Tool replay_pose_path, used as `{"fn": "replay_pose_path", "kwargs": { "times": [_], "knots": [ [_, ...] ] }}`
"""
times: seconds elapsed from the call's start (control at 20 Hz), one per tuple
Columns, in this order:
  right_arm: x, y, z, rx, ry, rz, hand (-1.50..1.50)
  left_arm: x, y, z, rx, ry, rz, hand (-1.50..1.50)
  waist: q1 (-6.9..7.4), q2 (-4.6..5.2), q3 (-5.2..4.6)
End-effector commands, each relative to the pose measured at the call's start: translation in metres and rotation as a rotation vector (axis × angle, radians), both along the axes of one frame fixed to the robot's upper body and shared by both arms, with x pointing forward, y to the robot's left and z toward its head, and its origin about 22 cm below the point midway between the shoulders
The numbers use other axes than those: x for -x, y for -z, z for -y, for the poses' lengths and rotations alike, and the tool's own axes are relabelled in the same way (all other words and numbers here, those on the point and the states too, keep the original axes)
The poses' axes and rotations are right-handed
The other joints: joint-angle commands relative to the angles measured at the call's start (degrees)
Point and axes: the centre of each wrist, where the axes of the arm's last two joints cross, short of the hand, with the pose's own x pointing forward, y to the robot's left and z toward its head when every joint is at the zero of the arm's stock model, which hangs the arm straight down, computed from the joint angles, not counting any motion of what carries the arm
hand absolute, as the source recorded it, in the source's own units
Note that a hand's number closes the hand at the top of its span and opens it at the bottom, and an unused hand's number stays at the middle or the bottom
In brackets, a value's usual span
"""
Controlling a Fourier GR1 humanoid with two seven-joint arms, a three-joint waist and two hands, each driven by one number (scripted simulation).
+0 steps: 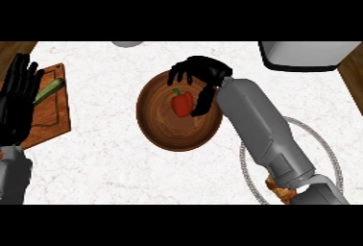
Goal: Pick the bell pepper from the placemat and place it in the bowl
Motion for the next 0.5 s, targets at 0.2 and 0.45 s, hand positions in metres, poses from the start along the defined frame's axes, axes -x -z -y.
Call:
{"fn": "replay_pose_path", "kwargs": {
  "times": [0.2, 0.45],
  "knots": [
    [0.003, 0.032, 0.012, -0.297, 0.057, -0.151, -1.50, 0.000, 0.008, 0.009, -0.004, 0.017, -0.005, 0.00, 0.68, 0.23, 0.03],
    [-0.007, 0.003, 0.012, -0.530, 0.180, -0.067, -1.50, -0.003, -0.002, -0.004, 0.008, 0.004, -0.001, 0.00, 0.62, 0.15, 0.02]
  ]
}}
